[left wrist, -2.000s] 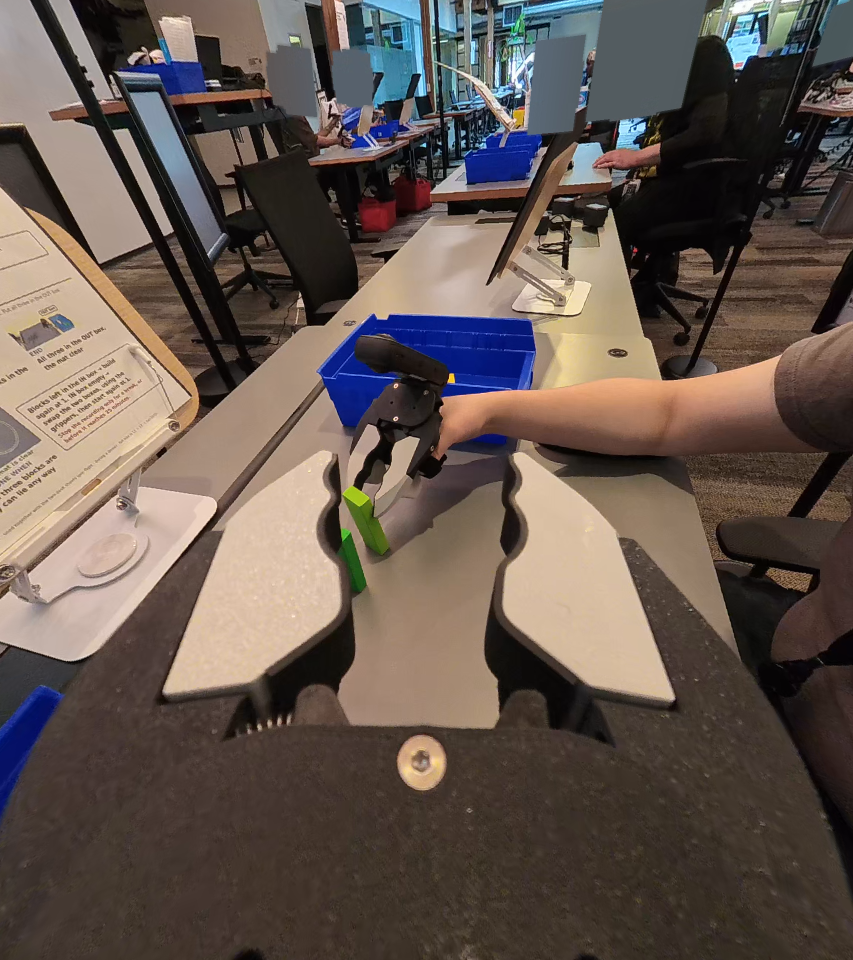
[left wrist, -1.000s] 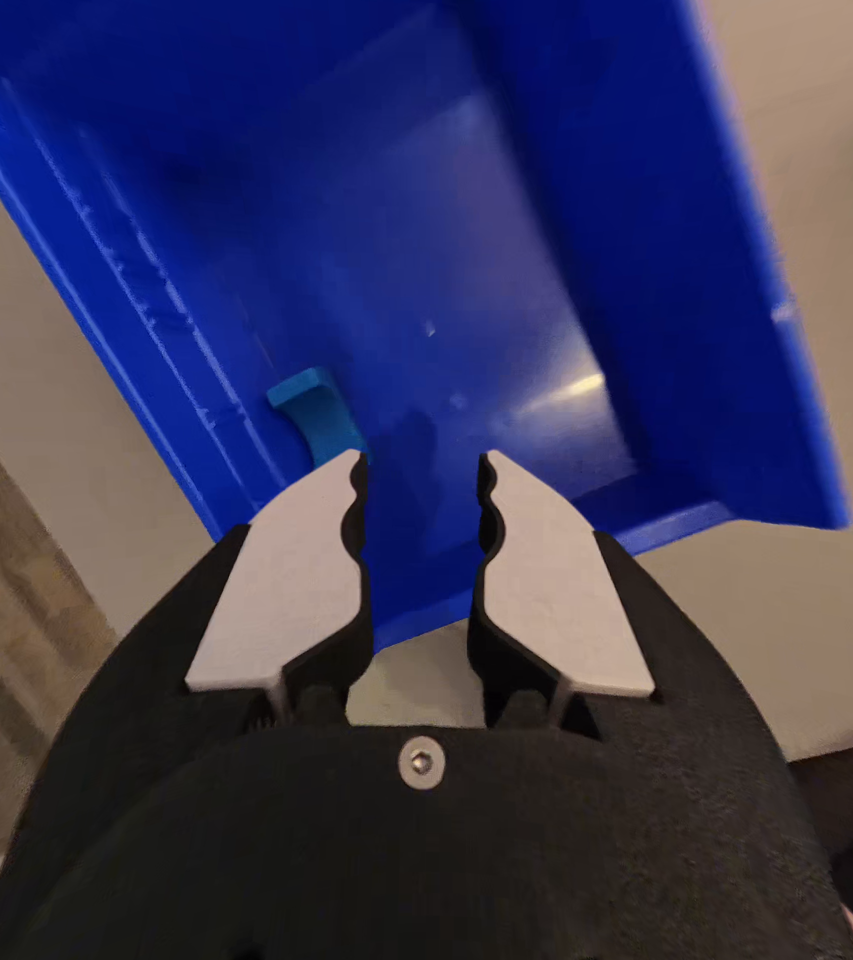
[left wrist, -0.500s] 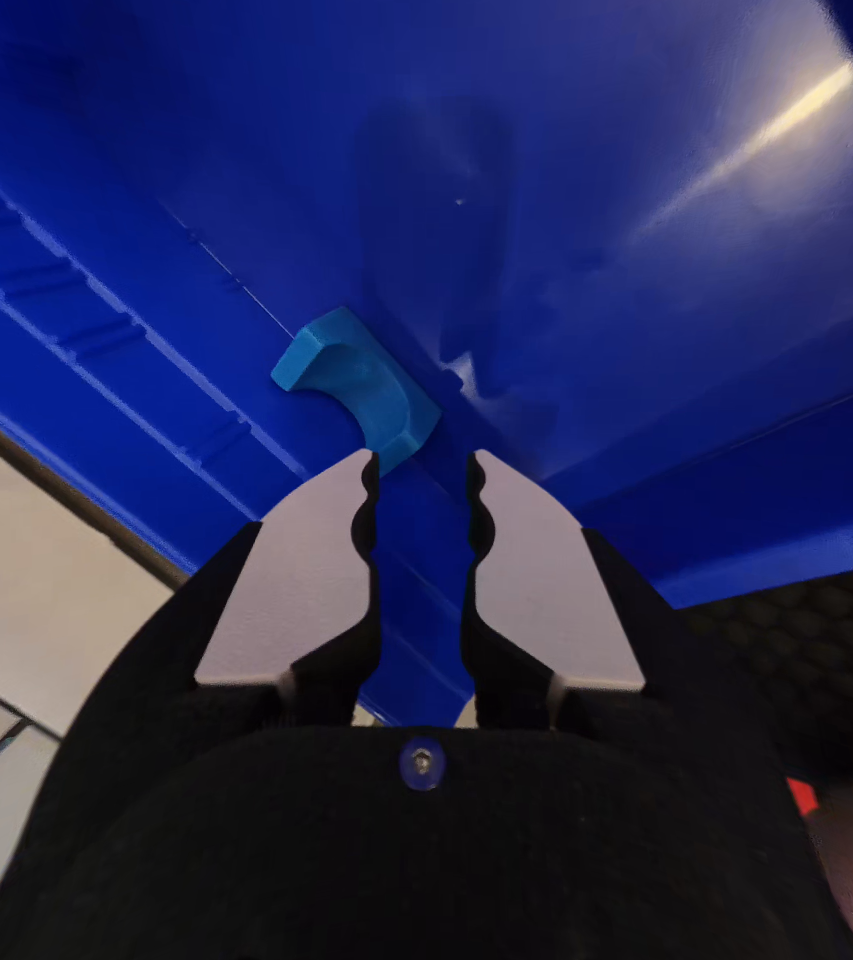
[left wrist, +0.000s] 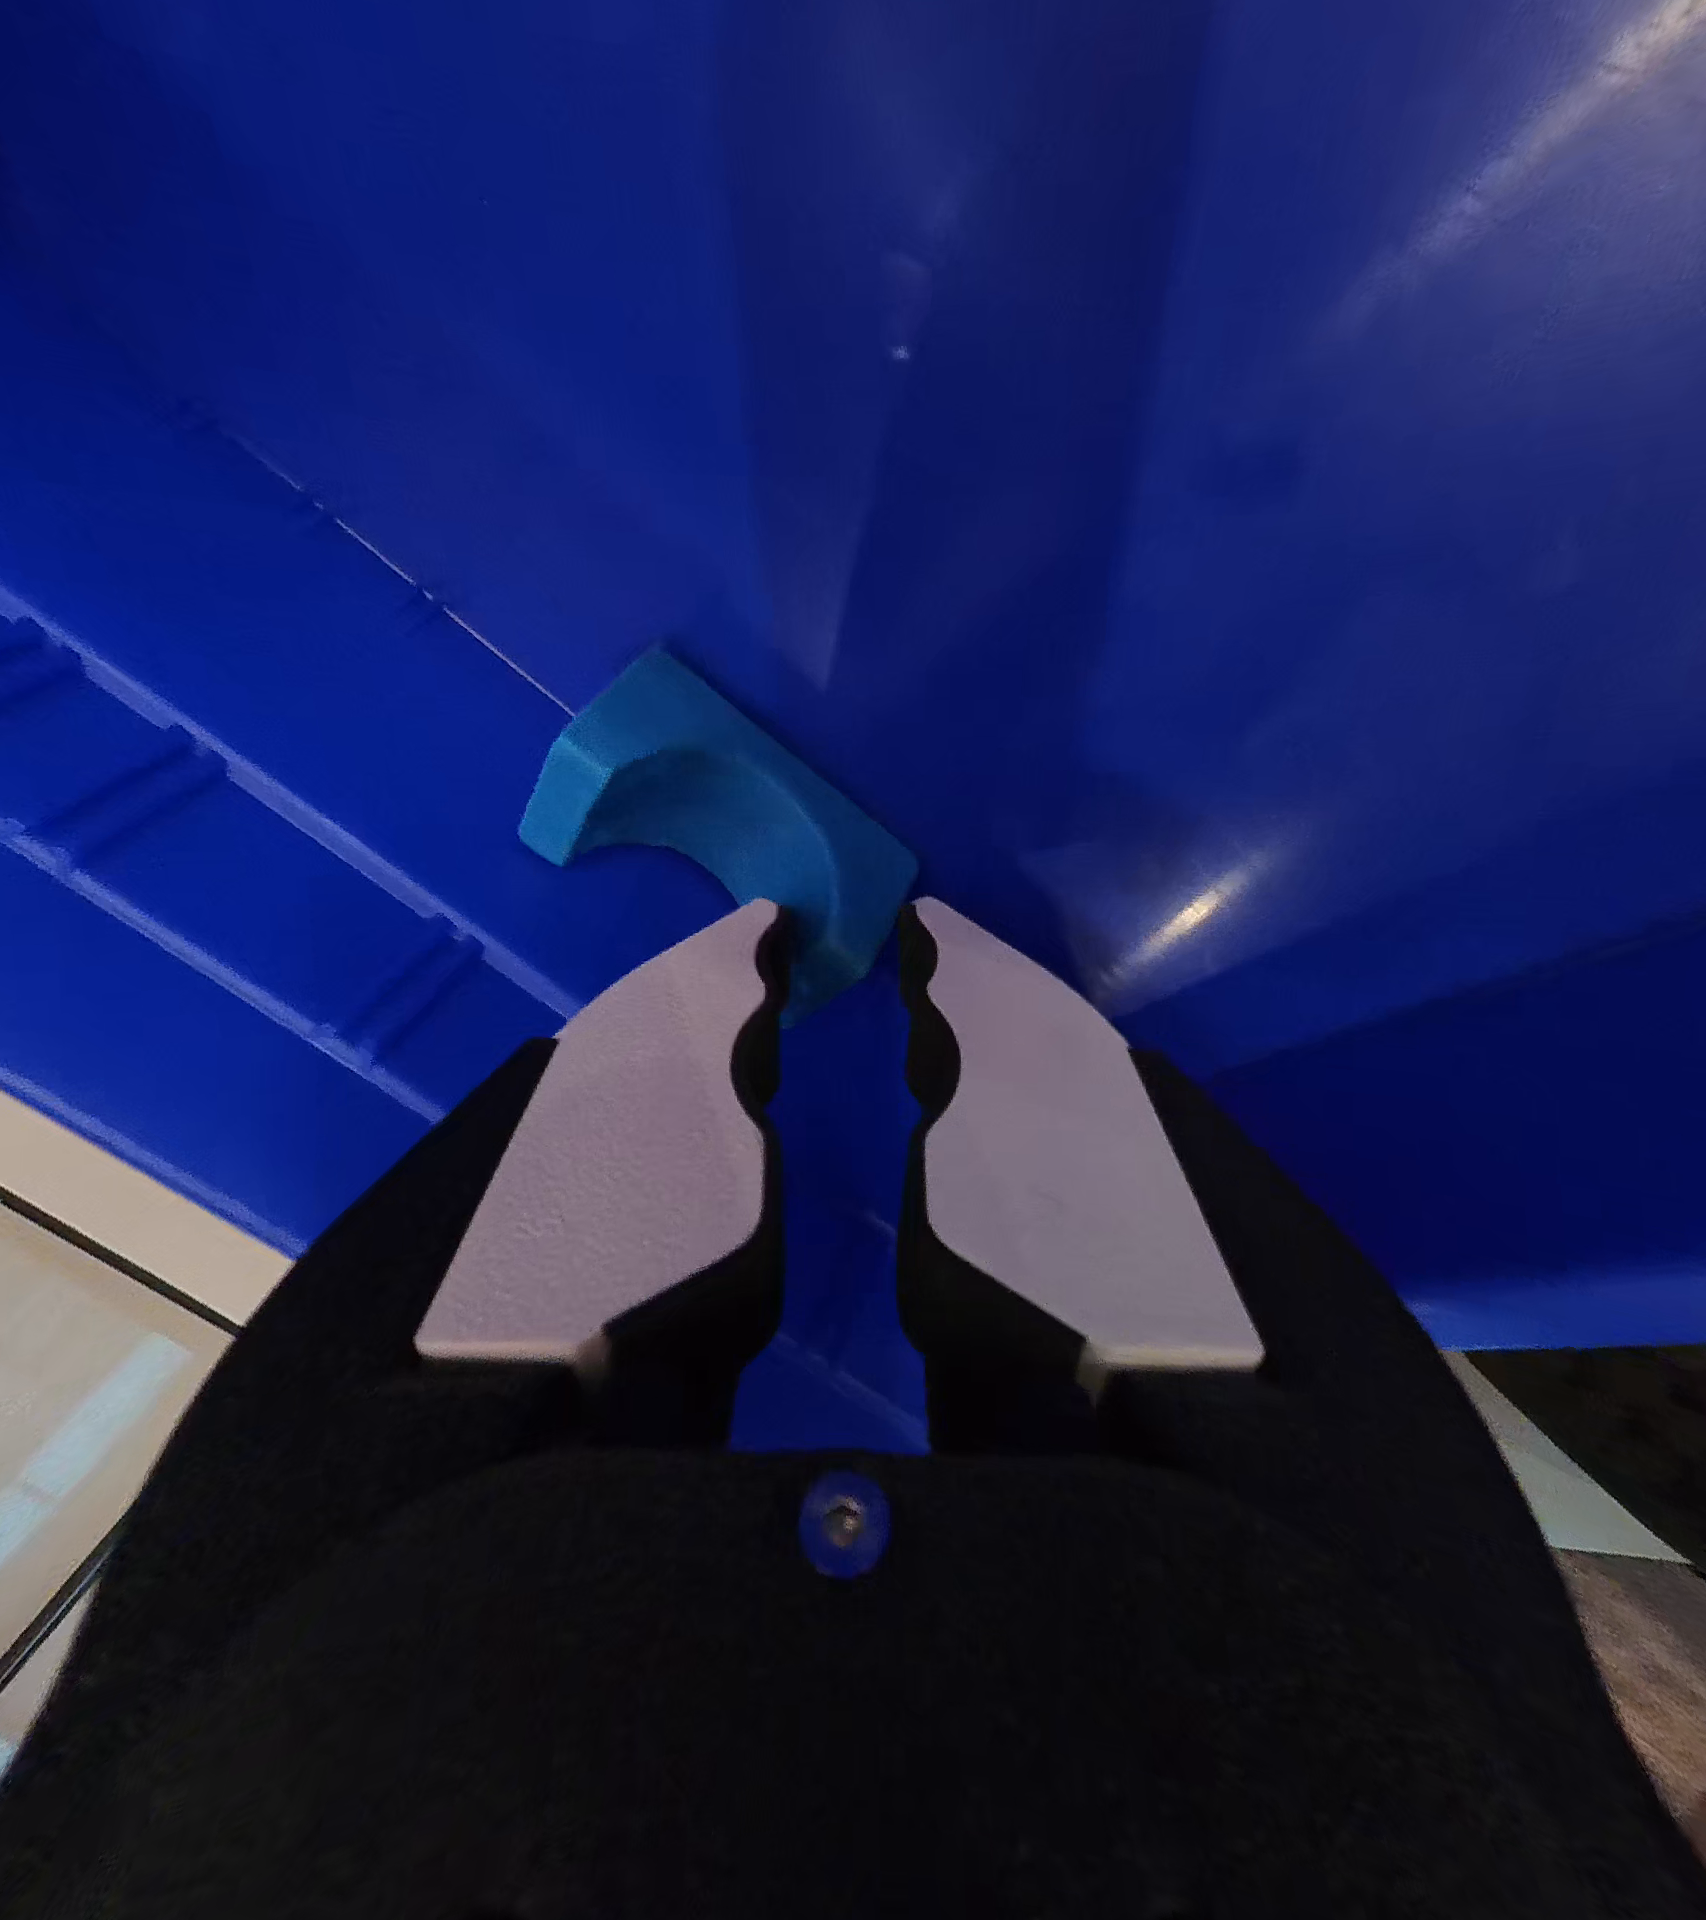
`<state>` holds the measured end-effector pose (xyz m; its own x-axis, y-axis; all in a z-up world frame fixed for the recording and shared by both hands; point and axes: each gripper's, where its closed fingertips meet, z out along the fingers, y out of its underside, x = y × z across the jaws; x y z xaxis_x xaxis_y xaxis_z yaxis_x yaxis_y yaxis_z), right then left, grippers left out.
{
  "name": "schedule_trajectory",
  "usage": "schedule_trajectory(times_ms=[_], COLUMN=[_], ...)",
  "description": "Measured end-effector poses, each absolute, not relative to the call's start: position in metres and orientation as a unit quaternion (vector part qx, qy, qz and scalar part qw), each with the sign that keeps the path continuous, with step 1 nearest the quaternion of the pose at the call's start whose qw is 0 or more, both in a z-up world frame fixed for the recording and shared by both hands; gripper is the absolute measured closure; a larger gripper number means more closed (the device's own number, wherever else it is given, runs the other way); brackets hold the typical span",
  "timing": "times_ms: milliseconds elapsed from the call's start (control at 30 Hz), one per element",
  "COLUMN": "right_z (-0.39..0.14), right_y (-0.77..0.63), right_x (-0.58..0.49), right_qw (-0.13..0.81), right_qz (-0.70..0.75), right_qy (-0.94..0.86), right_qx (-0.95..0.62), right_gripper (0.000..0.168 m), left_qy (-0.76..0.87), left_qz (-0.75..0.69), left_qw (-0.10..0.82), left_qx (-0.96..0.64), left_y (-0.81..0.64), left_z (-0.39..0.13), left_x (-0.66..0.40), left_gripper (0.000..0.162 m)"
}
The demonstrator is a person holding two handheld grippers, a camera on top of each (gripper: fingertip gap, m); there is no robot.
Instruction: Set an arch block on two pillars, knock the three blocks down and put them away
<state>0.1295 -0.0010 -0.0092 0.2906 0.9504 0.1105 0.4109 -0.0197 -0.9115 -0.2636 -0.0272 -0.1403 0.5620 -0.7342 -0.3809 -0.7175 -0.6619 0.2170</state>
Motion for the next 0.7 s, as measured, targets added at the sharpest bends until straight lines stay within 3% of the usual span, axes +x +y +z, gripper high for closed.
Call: schedule_trajectory(times_ms=[200,467,700], right_z=[-0.008,0.029,0.046], right_y=[0.001,0.005,-0.027], right_x=[0.131,0.129,0.100], right_qw=[0.471,0.542,0.492], right_qz=[0.287,0.307,0.463], right_qy=[-0.517,-0.455,-0.402], right_qx=[-0.654,-0.637,-0.618], right_gripper=[0.111,0.111,0.112], left_qy=[-0.399,-0.394,-0.433], left_qz=[-0.192,-0.031,0.071], left_qw=[-0.087,-0.404,-0.500], left_qx=[0.892,0.825,0.747], left_y=[-0.011,0.019,-0.005], left_z=[-0.108,-0.004,0.050], left_x=[-0.239,-0.148,-0.078], left_gripper=[0.143,0.148,0.148])
